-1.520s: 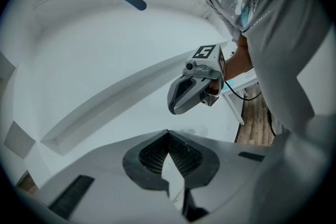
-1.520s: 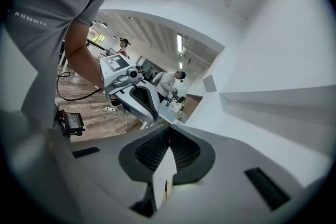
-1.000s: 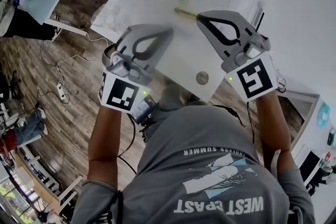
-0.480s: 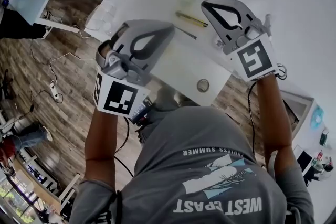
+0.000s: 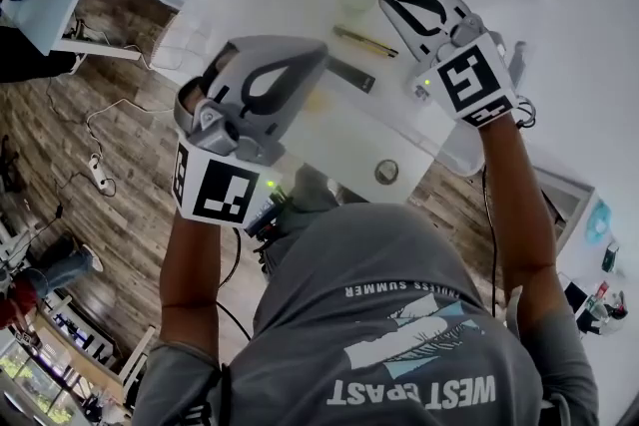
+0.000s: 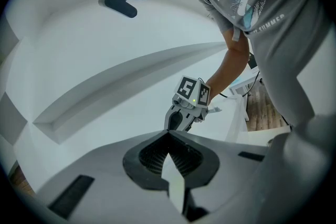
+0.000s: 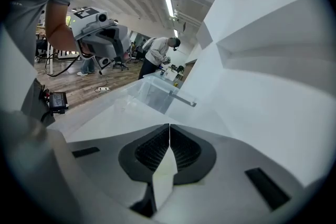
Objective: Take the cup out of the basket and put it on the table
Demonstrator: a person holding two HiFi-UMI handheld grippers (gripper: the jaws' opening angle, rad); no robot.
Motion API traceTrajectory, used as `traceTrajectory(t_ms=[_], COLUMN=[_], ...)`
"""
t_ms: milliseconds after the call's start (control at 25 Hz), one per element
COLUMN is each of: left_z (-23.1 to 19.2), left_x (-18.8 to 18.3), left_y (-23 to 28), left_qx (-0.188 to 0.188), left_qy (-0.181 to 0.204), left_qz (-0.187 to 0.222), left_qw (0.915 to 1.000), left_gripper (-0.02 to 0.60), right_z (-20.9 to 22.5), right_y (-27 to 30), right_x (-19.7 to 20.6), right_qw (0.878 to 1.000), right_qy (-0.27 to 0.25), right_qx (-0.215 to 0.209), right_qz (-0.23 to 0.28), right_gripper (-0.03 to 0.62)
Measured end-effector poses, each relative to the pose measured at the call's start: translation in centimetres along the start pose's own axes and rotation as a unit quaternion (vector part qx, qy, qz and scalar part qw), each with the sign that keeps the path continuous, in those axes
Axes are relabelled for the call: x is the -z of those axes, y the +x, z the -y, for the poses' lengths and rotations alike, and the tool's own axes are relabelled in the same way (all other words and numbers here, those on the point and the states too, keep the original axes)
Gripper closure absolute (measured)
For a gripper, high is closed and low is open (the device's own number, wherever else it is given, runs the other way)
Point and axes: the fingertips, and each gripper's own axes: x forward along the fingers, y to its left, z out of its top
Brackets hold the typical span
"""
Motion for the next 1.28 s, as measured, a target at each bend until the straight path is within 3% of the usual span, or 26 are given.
traceTrajectory(t_ms=[280, 440, 520, 920, 1280], left_z=[-0.9, -1.9, -3.0, -4.6, -5.3], left_x=[1.1, 2.2, 3.5, 5.7, 6.3], left_y=[1.1, 1.9, 2.3, 2.5, 2.3], left_qx=[0.005, 0.008, 0.009, 0.005, -0.001], left_qy=[-0.011, -0.015, -0.015, -0.026, -0.032], left_qz=[-0.008, -0.015, -0.021, -0.034, -0.035], left_qw=[0.9999, 0.9997, 0.9996, 0.9991, 0.9989], left_gripper=[0.574, 0.574, 0.574, 0.574, 0.574], right_z=[0.6, 0.5, 0.1, -5.1, -7.0], right_y=[3.6, 6.9, 9.5, 15.7, 18.3], right_x=[4.4, 7.8, 9.5, 14.7, 17.2], right_qw=[0.997, 0.992, 0.988, 0.959, 0.938], right_qy=[0.024, 0.031, 0.021, -0.072, -0.107], right_qx=[-0.024, -0.05, -0.077, -0.182, -0.218], right_qz=[-0.063, -0.11, -0.131, -0.206, -0.247], right_gripper=[0.572, 0.502, 0.47, 0.451, 0.45])
